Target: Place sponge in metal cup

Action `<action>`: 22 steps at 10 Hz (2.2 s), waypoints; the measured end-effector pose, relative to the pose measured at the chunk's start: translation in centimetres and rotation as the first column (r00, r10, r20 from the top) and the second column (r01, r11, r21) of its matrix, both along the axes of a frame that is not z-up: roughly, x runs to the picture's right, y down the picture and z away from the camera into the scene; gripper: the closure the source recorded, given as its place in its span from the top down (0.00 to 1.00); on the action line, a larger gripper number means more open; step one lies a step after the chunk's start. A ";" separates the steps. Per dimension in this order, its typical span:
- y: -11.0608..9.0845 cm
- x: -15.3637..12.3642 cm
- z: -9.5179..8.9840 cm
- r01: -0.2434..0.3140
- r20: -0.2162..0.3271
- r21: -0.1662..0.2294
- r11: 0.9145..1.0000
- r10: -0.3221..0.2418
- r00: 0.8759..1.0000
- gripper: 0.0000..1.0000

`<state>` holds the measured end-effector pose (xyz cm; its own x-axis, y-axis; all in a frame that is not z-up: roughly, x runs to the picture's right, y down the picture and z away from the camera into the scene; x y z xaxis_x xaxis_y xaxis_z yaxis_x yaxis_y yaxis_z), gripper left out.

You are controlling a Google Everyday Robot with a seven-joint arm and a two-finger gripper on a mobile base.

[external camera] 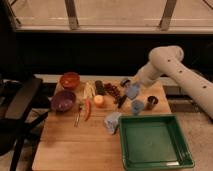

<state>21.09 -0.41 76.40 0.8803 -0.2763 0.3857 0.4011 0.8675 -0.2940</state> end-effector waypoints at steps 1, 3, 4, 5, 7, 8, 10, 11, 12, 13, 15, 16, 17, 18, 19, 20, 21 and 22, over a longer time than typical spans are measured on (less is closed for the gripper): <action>0.2 1.9 0.0 -0.034 -0.018 -0.006 0.999 0.034 0.999 0.00; 0.2 1.6 0.1 -0.032 -0.014 -0.007 0.999 0.032 0.999 0.00; 0.2 1.6 0.1 -0.033 -0.015 -0.007 0.999 0.033 0.999 0.00; 0.2 1.8 0.0 -0.035 -0.017 -0.006 0.999 0.035 0.999 0.00; 0.2 1.6 0.3 -0.032 -0.027 -0.008 0.999 0.032 0.999 0.00; 0.2 2.1 0.5 -0.044 -0.059 -0.011 0.999 0.044 0.997 0.00; 0.4 4.9 1.0 -0.073 -0.129 -0.019 0.997 0.070 0.989 0.00; 0.6 6.8 1.3 -0.091 -0.160 -0.023 0.996 0.087 0.983 0.00; 0.9 9.0 1.7 -0.121 -0.191 -0.030 0.992 0.113 0.975 0.00; 1.3 10.7 2.2 -0.153 -0.213 -0.037 0.988 0.142 0.967 0.01; 2.3 12.7 3.6 -0.217 -0.239 -0.056 0.975 0.198 0.951 0.14; 2.5 13.6 4.3 -0.254 -0.238 -0.062 0.965 0.232 0.943 0.27; 2.8 14.2 4.6 -0.272 -0.236 -0.069 0.960 0.250 0.939 0.35; 3.0 14.3 5.2 -0.286 -0.229 -0.077 0.955 0.262 0.937 0.44; 2.9 13.9 6.1 -0.292 -0.213 -0.085 0.953 0.269 0.939 0.51; 3.1 13.7 6.6 -0.296 -0.205 -0.096 0.950 0.273 0.940 0.52; 3.4 13.7 7.0 -0.300 -0.198 -0.108 0.948 0.275 0.941 0.52; 3.8 13.3 7.7 -0.303 -0.185 -0.124 0.945 0.278 0.943 0.52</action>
<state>34.37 3.38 84.13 0.9675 0.0502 0.2478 0.0742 0.8804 -0.4684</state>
